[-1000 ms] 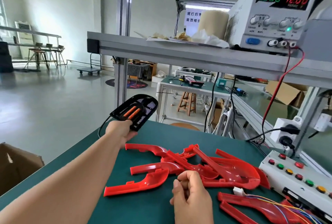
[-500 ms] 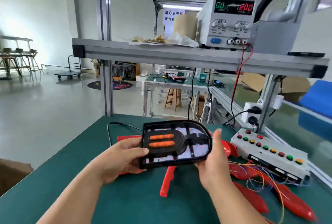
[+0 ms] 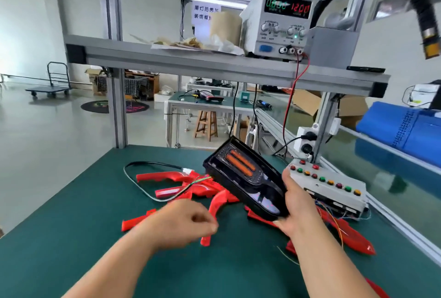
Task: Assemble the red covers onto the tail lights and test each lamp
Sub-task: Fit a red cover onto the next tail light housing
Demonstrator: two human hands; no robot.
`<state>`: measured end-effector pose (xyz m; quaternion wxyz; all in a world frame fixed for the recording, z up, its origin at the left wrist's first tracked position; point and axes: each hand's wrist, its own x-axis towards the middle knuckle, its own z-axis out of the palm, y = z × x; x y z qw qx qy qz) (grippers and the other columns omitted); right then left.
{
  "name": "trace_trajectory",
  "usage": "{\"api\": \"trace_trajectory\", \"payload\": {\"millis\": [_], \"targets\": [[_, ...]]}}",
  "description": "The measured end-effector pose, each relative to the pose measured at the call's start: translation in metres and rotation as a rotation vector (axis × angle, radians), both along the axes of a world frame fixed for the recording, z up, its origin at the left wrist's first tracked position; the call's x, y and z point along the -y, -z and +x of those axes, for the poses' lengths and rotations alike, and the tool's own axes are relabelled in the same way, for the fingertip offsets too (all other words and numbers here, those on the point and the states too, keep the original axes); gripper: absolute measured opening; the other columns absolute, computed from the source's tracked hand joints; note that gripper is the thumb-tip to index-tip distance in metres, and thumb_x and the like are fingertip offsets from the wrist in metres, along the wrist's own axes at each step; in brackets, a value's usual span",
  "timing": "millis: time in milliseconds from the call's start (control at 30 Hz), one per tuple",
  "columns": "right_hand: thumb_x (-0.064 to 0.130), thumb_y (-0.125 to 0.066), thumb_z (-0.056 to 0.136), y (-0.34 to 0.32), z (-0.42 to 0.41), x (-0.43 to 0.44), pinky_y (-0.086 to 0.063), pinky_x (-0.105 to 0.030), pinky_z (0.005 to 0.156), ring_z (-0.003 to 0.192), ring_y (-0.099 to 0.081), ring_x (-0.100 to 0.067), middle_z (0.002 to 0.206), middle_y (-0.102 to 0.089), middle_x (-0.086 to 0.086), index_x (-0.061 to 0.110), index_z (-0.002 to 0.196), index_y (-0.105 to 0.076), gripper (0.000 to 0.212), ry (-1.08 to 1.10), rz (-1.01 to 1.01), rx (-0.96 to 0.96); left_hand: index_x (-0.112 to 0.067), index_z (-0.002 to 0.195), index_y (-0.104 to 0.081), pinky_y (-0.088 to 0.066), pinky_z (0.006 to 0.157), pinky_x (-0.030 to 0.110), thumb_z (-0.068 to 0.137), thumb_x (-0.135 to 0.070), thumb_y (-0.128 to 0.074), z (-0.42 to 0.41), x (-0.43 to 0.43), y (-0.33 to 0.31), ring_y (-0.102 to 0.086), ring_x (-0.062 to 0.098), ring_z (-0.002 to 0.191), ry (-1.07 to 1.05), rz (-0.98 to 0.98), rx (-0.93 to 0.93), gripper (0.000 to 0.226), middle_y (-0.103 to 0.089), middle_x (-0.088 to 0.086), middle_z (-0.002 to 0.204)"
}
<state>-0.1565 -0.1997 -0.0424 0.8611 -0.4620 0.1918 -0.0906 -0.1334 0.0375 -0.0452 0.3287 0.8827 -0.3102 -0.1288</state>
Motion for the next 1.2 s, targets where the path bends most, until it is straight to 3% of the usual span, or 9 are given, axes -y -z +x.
{"api": "trace_trajectory", "payload": {"millis": [67,167,300,400,500,633,900,1033,1200], "targets": [[0.053,-0.043,0.098,0.009,0.004,0.001,-0.059,-0.044,0.055,0.08,-0.074,-0.033,0.098,-0.075,-0.017,0.01,0.083,-0.08,0.059,-0.007,0.015,0.03,-0.031,0.117,-0.056,-0.042,0.078,0.019,0.083,-0.048,-0.063,-0.005,0.019,0.013,-0.057,0.011,0.091,-0.005,0.207,0.261,0.039,-0.058,-0.014,0.094],[0.05,-0.042,0.099,0.016,0.007,0.002,-0.059,-0.045,0.057,0.079,-0.074,-0.034,0.097,-0.075,-0.017,0.013,0.074,-0.081,0.059,-0.009,0.039,0.031,-0.023,0.117,-0.041,-0.042,0.089,0.031,0.087,-0.045,-0.057,-0.003,0.033,0.03,-0.056,0.023,0.108,-0.188,0.275,0.387,0.04,-0.053,-0.001,0.114],[0.046,-0.045,0.099,0.02,0.004,0.01,-0.059,-0.046,0.075,0.085,-0.073,-0.034,0.102,-0.074,-0.018,0.014,0.076,-0.081,0.054,-0.002,-0.038,0.01,-0.017,0.109,-0.055,-0.044,0.089,0.033,0.094,-0.025,-0.047,0.015,0.023,0.032,-0.058,0.026,0.11,-0.348,0.386,0.426,0.019,-0.061,0.006,0.116],[0.045,-0.049,0.098,0.02,0.002,0.013,-0.058,-0.039,0.062,0.073,-0.074,-0.032,0.089,-0.076,-0.016,0.02,0.066,-0.079,0.05,0.004,-0.138,-0.041,-0.017,0.109,-0.062,-0.045,0.085,0.026,0.098,-0.021,-0.041,0.028,-0.001,0.02,-0.062,0.02,0.1,-0.226,0.462,0.383,0.024,-0.066,0.003,0.11],[0.046,-0.049,0.099,0.017,0.004,0.012,-0.057,-0.036,0.052,0.068,-0.074,-0.032,0.085,-0.075,-0.017,0.009,0.084,-0.078,0.049,0.044,-0.162,-0.107,-0.029,0.094,-0.066,-0.045,0.058,0.015,0.098,-0.017,-0.043,0.029,-0.032,0.0,-0.054,0.008,0.058,-0.05,0.318,0.048,0.026,-0.064,-0.005,0.084],[0.044,-0.051,0.099,0.017,0.006,0.018,-0.053,-0.032,0.041,0.057,-0.072,-0.029,0.074,-0.075,-0.015,0.007,0.092,-0.069,0.042,0.112,-0.168,-0.133,-0.037,0.102,-0.074,-0.043,0.053,0.019,0.097,-0.013,-0.053,0.034,-0.086,-0.016,-0.045,0.004,0.055,-0.009,0.022,-0.248,0.032,-0.064,-0.011,0.071],[0.049,-0.048,0.099,0.023,0.009,0.013,-0.058,-0.035,0.055,0.069,-0.074,-0.032,0.084,-0.076,-0.016,0.009,0.097,-0.072,0.047,-0.036,-0.23,-0.127,-0.017,0.102,-0.075,-0.059,0.061,0.024,0.072,-0.03,-0.063,0.047,-0.111,-0.029,-0.057,0.0,0.056,-0.349,-0.935,-0.187,0.035,-0.07,-0.006,0.072],[0.05,-0.05,0.097,0.027,0.01,-0.003,-0.057,-0.053,0.085,0.085,-0.073,-0.035,0.095,-0.076,-0.015,0.012,0.108,-0.071,0.045,-0.11,-0.294,-0.09,-0.031,0.094,-0.078,-0.054,0.081,0.016,0.079,-0.004,-0.066,0.034,-0.039,-0.023,-0.069,0.007,0.087,-0.245,-0.924,-0.026,0.033,-0.076,-0.003,0.096],[0.049,-0.052,0.097,0.032,0.008,-0.013,-0.053,-0.056,0.092,0.091,-0.073,-0.034,0.099,-0.075,-0.014,0.014,0.113,-0.068,0.042,-0.168,-0.324,-0.085,-0.046,0.094,-0.073,-0.048,0.094,0.026,0.084,0.0,-0.07,0.038,-0.009,-0.006,-0.066,0.008,0.097,-0.194,-0.634,0.216,0.047,-0.071,-0.011,0.099]]}}
